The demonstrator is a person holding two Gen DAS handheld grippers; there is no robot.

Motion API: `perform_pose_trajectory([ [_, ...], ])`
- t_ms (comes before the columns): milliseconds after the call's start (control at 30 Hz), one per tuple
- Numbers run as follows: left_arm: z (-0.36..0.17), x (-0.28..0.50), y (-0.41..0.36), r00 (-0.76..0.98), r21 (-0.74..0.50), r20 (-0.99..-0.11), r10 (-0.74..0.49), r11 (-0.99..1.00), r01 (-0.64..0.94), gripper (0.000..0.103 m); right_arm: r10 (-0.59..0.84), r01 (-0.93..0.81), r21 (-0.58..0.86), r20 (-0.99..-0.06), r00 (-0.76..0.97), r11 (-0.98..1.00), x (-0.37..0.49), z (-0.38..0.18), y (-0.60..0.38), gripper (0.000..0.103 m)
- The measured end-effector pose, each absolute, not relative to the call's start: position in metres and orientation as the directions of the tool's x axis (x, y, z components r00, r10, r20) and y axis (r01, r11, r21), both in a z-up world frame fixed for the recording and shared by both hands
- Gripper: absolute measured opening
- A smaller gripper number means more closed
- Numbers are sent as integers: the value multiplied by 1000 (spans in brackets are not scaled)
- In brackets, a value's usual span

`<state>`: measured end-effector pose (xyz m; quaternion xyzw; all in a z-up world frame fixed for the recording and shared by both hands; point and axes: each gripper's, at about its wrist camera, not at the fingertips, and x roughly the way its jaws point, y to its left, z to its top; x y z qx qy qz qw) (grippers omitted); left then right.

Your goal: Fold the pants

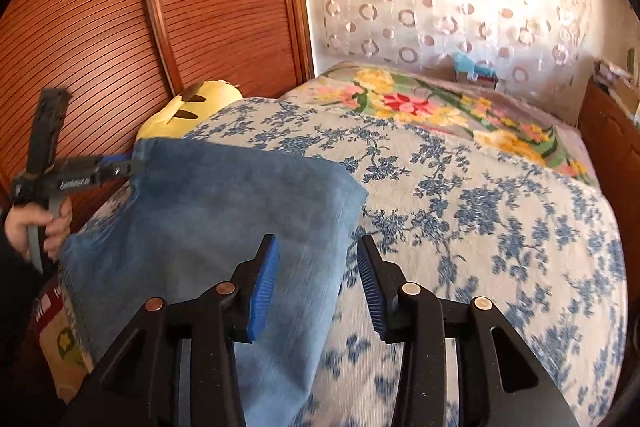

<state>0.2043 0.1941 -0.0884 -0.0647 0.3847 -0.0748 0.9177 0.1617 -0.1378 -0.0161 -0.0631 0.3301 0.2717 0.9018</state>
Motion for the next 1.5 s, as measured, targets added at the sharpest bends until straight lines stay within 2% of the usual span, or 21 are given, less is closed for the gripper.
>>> perform_pose_trajectory([
  [200,-101,207,194,667,-199,-715,-207,976,90,39,427,-513,89,-685,591,853,205,-37,-122,43],
  [433,-103,209,193,660,-202,-718,-221,974,107,39,481,-548,165,-717,505,820,227,-54,-110,44],
  [600,-103,208,194,660,-215,-709,-247,968,132,31,487,-544,175,-712,506,821,234,-60,-110,44],
  [633,-103,207,194,662,-215,-707,-250,967,135,30,493,-543,184,-709,504,819,236,-61,-111,40],
  [667,-102,206,194,664,-212,-705,-250,967,139,28,499,-541,191,-704,506,819,234,-60,-113,36],
  [733,-98,204,194,672,-214,-697,-251,967,139,20,544,-557,232,-676,497,797,231,-57,-118,16],
  [833,-85,195,190,688,-221,-672,-275,961,168,9,581,-577,250,-635,509,778,220,-48,-127,11],
  [967,-64,182,179,716,-205,-635,-291,957,207,8,622,-602,254,-563,545,757,196,-28,-144,9],
  [1133,-29,168,162,755,-204,-564,-334,943,264,7,618,-623,187,-509,599,759,167,3,-163,9],
  [1367,9,171,125,776,-184,-502,-383,923,337,7,541,-562,95,-441,716,822,145,47,-214,9],
  [1500,10,193,105,757,-191,-511,-407,912,362,7,475,-497,79,-456,753,864,159,49,-242,9],
])
